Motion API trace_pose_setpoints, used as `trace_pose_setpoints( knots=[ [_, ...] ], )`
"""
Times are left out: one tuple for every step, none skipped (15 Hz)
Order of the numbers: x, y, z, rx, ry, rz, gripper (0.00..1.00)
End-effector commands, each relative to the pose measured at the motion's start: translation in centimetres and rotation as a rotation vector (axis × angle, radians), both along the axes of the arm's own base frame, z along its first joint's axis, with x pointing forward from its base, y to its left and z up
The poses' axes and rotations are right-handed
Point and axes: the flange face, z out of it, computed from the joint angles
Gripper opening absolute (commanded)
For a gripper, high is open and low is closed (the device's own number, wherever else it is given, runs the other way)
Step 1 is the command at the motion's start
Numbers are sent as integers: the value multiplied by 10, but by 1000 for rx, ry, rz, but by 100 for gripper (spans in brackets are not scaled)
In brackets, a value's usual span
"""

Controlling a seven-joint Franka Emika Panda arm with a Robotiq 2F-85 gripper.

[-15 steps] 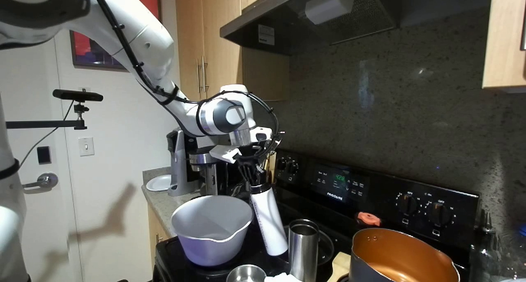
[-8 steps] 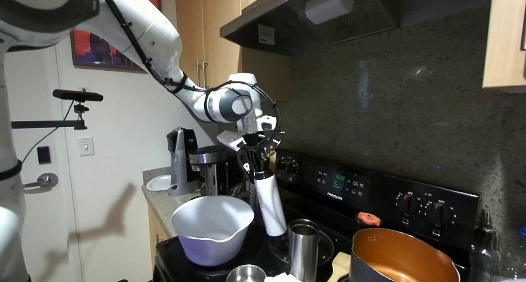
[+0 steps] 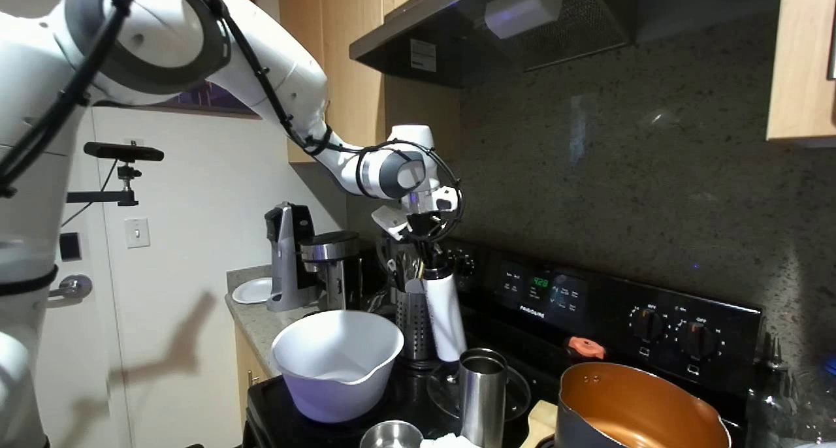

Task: Move white flask to the back of the stove

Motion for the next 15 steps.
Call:
trace_pose_setpoints(
  knots=[
    [35, 11, -4, 54, -15, -56, 3],
    [42, 12, -6, 66, -21, -62, 3],
    [48, 13, -7, 74, -32, -75, 3],
    [55, 12, -8, 82, -42, -92, 3],
    [61, 11, -9, 90, -49, -106, 3],
    [66, 9, -11, 95, -56, -120, 3],
    [72, 7, -14, 103, -57, -136, 3],
    [77, 6, -16, 107, -59, -151, 3],
    [81, 4, -18, 113, -59, -167, 3],
    [85, 2, -20, 121, -59, -180, 3],
    [88, 0, -23, 127, -61, -193, 3],
    [92, -2, -27, 136, -62, -209, 3],
    [94, -3, -30, 147, -62, -225, 3],
    [97, -3, -34, 154, -62, -235, 3],
    [99, -3, -36, 161, -60, -248, 3]
  ],
)
